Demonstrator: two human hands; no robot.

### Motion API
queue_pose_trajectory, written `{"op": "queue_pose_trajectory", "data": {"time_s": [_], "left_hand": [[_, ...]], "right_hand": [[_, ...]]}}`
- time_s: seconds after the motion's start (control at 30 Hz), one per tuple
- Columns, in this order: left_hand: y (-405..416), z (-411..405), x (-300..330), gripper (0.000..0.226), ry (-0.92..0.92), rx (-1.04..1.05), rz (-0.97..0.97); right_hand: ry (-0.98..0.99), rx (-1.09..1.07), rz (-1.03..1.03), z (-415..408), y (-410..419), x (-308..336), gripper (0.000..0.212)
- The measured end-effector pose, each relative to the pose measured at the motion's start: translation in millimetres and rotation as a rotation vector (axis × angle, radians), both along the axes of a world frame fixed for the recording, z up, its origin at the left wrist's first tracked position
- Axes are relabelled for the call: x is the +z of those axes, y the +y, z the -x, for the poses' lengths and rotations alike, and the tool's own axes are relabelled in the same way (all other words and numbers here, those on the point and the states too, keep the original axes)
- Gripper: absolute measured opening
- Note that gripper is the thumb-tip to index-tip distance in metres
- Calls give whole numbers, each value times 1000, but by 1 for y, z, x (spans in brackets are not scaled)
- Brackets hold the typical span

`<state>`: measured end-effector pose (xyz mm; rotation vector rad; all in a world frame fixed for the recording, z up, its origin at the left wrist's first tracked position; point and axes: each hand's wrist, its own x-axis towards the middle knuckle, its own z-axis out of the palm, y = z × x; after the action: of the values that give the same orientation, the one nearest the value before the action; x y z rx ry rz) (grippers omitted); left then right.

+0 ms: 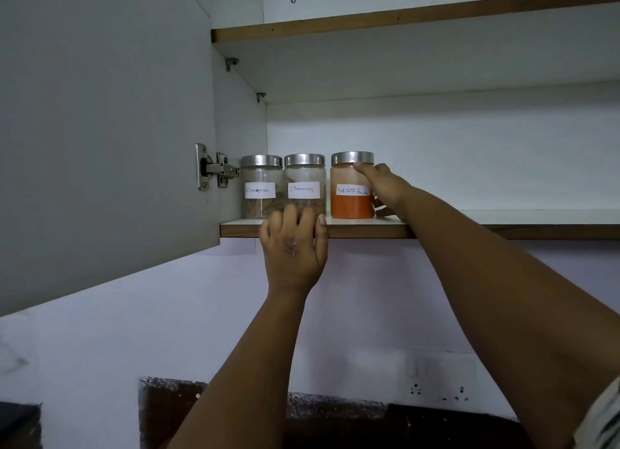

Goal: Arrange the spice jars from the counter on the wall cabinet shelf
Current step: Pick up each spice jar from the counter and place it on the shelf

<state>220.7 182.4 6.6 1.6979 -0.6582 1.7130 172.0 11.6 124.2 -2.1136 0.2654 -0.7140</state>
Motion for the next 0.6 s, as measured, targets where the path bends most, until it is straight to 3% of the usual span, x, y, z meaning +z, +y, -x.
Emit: {"op": "queue_pose_trajectory", "data": {"time_s": [0.6], "left_hand": [[0,-1,0,32,-5,-21,4]], "right_hand": [[15,51,-6,-4,1,0,72]]}}
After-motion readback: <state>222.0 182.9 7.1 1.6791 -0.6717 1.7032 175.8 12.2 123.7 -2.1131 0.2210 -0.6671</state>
